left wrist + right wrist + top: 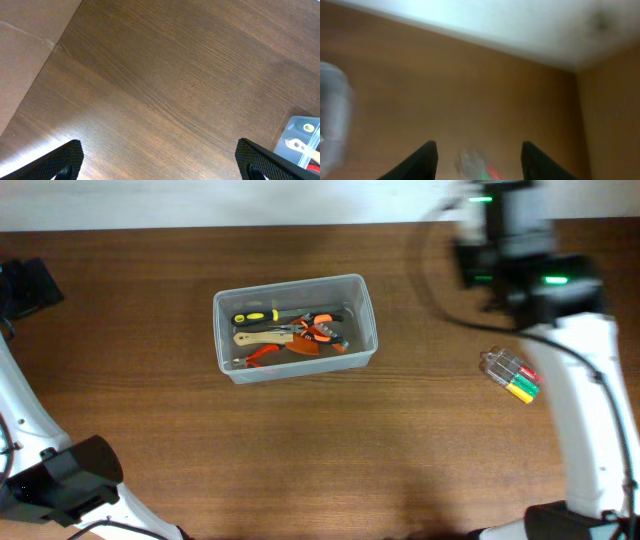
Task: Pack container
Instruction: 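Grasp the clear screwdriver case by its top loop with the right gripper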
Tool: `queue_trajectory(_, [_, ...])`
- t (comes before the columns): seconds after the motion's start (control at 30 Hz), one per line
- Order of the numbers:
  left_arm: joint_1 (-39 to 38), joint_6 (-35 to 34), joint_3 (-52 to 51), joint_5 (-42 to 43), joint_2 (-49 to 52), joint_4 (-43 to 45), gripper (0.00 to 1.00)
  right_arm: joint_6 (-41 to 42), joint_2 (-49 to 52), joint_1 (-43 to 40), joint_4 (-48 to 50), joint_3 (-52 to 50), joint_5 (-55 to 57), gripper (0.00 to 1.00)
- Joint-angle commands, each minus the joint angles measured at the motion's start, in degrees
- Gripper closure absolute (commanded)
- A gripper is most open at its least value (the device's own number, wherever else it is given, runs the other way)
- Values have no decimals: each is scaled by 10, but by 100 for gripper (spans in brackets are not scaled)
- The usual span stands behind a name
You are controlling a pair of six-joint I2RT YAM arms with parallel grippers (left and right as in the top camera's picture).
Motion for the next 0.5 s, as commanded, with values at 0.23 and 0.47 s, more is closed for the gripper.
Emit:
queue_trajectory(0.23, [2,-8,1,4,-5,1,1,66,124,-236,-97,-85,-190,31])
queue_trajectory(0.47, [2,-8,1,4,-5,1,1,-193,219,-246,-122,-87,-207,13])
